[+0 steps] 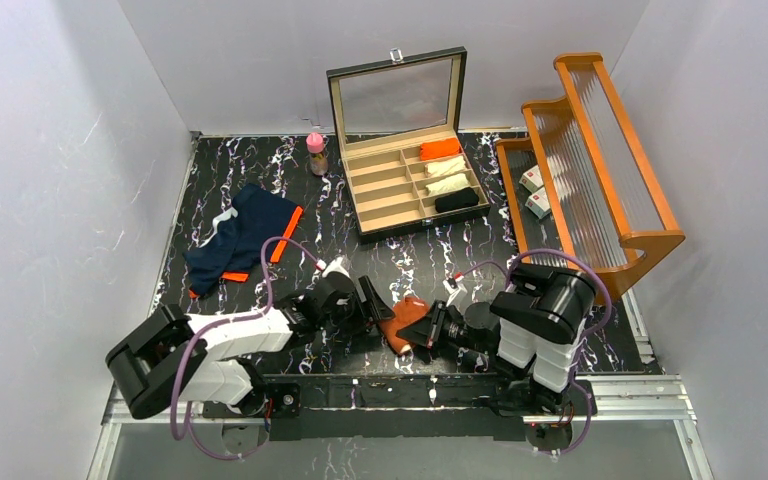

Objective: Roll the underwear
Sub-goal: Roll the underwear to the center of the board.

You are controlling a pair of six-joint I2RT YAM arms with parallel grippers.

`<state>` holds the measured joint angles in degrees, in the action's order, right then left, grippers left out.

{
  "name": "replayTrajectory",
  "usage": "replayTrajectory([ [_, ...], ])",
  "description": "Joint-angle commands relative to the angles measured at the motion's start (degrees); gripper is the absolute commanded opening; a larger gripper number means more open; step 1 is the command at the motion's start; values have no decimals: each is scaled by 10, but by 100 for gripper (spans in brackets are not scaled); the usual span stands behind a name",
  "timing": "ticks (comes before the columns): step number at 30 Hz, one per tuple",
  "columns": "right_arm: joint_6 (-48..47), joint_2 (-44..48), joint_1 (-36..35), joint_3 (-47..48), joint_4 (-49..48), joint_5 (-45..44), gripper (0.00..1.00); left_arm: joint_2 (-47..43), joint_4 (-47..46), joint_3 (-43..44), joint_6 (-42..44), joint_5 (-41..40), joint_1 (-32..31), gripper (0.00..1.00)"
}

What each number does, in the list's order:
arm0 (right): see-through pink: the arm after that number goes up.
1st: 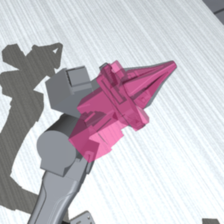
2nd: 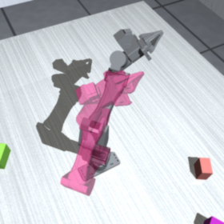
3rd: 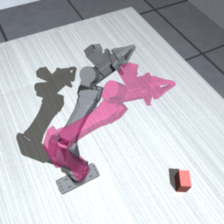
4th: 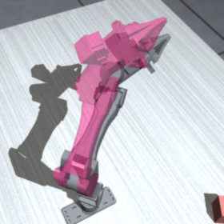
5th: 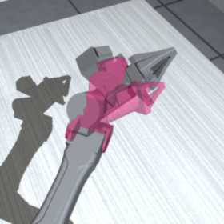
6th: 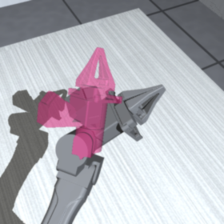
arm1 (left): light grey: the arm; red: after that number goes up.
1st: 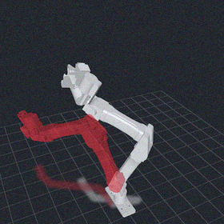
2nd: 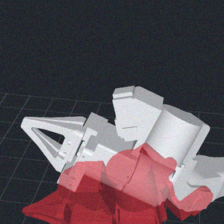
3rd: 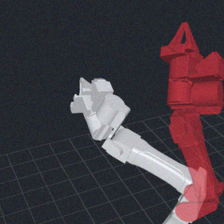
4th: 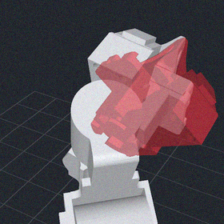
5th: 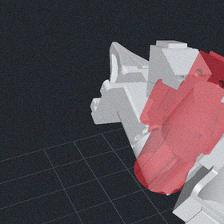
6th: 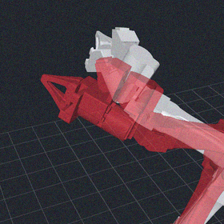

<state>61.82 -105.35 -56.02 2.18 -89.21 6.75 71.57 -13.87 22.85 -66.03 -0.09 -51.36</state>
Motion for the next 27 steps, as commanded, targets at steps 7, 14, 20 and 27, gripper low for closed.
replayTrajectory([
  [7, 15, -114, 12, -58, -146, 6, 7, 101, -14, 2, -13, 9, -31, 40],
  [14, -32, -75, 17, -49, -122, 34, 28, 106, 48, 27, 9, -65, -38, 10],
  [20, -143, 98, 15, 48, 221, 67, 50, 88, 153, 81, 49, -134, -37, 0],
  [27, -296, 258, 12, 159, 587, -32, 60, 29, 242, 77, 33, -204, -19, 0],
])
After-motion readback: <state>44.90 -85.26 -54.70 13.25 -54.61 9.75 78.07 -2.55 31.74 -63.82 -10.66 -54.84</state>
